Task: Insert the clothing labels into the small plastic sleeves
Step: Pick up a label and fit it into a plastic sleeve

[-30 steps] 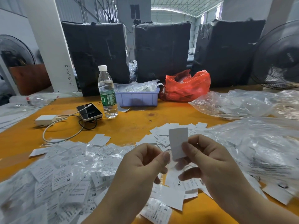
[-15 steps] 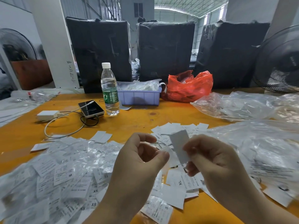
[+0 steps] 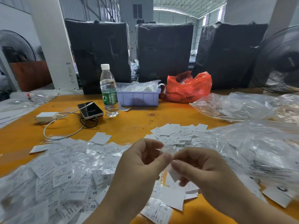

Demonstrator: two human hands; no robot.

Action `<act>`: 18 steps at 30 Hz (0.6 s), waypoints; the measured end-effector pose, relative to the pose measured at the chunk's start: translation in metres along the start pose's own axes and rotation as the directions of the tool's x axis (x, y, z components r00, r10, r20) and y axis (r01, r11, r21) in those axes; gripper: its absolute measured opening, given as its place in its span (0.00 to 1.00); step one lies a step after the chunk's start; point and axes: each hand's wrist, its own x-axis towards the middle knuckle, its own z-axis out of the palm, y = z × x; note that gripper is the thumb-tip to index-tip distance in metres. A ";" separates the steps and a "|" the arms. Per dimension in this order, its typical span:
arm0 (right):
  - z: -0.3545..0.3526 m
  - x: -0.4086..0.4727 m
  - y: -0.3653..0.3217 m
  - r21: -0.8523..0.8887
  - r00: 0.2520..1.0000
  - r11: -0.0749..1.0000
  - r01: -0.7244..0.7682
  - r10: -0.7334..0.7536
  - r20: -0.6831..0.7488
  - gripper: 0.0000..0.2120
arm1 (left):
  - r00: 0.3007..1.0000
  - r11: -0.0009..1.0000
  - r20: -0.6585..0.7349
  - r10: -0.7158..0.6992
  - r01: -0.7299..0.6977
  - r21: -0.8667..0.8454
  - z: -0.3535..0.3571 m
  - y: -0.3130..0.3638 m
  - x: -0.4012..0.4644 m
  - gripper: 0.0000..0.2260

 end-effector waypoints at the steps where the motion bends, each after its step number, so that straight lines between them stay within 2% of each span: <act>1: -0.001 0.000 0.000 0.016 1.000 1.000 -0.008 0.008 -0.004 0.07 | 1.000 1.000 -0.003 -0.007 0.007 -0.010 -0.001 0.000 0.000 0.06; 9: -0.001 0.000 -0.008 0.108 0.997 0.994 -0.008 0.017 -0.078 0.04 | 0.997 0.997 -0.049 -0.062 0.060 -0.053 -0.005 0.000 0.005 0.09; 11: -0.002 0.000 -0.009 0.099 0.993 0.995 0.003 0.008 -0.114 0.07 | 0.995 0.994 -0.043 -0.090 0.087 -0.062 -0.007 0.000 0.007 0.09; 15: -0.002 0.000 -0.011 0.103 0.989 0.995 0.010 0.005 -0.145 0.09 | 0.982 0.981 0.047 -0.185 0.187 -0.050 -0.009 0.001 0.008 0.07; 18: -0.002 -0.001 -0.012 0.120 0.990 0.993 0.003 0.014 -0.143 0.04 | 0.968 0.974 0.124 -0.217 0.224 -0.043 -0.007 0.004 0.007 0.05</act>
